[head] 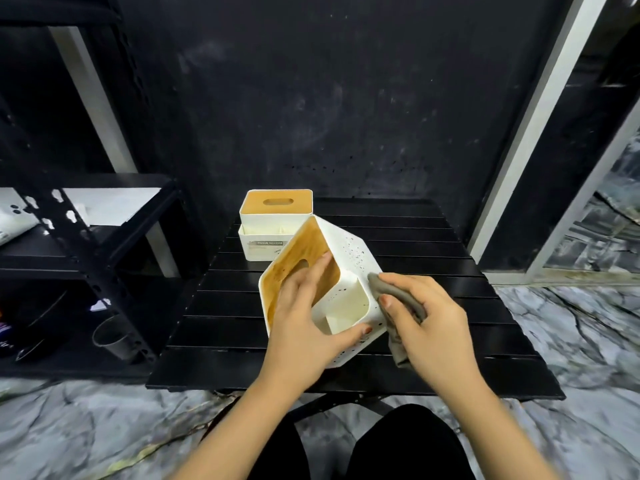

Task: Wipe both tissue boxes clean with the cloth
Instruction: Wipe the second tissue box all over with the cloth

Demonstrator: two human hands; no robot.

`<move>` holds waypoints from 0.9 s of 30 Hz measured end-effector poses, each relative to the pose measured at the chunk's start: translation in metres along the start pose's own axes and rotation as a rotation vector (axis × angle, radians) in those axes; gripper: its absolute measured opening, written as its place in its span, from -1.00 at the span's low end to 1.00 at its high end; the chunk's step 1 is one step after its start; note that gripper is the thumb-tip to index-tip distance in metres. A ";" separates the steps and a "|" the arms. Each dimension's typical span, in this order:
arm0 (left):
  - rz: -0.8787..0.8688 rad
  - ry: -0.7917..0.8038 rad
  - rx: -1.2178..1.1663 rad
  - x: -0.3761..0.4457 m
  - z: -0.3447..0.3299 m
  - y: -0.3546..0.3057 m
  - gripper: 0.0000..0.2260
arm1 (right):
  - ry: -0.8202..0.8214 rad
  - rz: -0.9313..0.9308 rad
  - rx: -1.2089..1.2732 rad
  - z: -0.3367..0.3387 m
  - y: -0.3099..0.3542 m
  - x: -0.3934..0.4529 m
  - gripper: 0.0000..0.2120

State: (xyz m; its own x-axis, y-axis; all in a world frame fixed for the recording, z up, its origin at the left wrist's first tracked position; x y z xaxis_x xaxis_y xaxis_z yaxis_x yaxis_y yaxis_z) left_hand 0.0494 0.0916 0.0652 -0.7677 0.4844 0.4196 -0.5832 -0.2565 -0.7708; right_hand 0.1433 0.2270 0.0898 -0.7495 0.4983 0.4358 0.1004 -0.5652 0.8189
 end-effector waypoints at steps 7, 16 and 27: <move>0.014 0.029 0.022 -0.004 0.006 0.004 -0.13 | 0.012 0.116 -0.050 -0.009 0.007 -0.004 -0.68; -0.001 -0.068 0.001 -0.013 0.011 0.003 -0.16 | -0.025 0.163 -0.069 -0.018 0.013 -0.012 -0.73; -0.012 -0.060 0.000 -0.012 0.012 0.004 -0.16 | -0.016 0.192 -0.165 -0.020 0.023 -0.008 -0.74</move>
State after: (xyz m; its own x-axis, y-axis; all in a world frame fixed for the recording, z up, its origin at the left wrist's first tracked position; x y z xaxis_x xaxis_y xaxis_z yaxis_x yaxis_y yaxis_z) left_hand 0.0534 0.0748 0.0628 -0.7752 0.4366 0.4565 -0.5922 -0.2512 -0.7656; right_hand 0.1381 0.1969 0.0972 -0.7164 0.3810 0.5845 0.1309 -0.7495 0.6489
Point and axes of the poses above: each hand's wrist, its own x-axis towards the middle knuckle, its own z-axis out of the back of the hand, y = z × x, the point moved 5 cm from there along x, towards the middle knuckle, and after that the axes turned 1 degree about y, right-handed, at the moved point
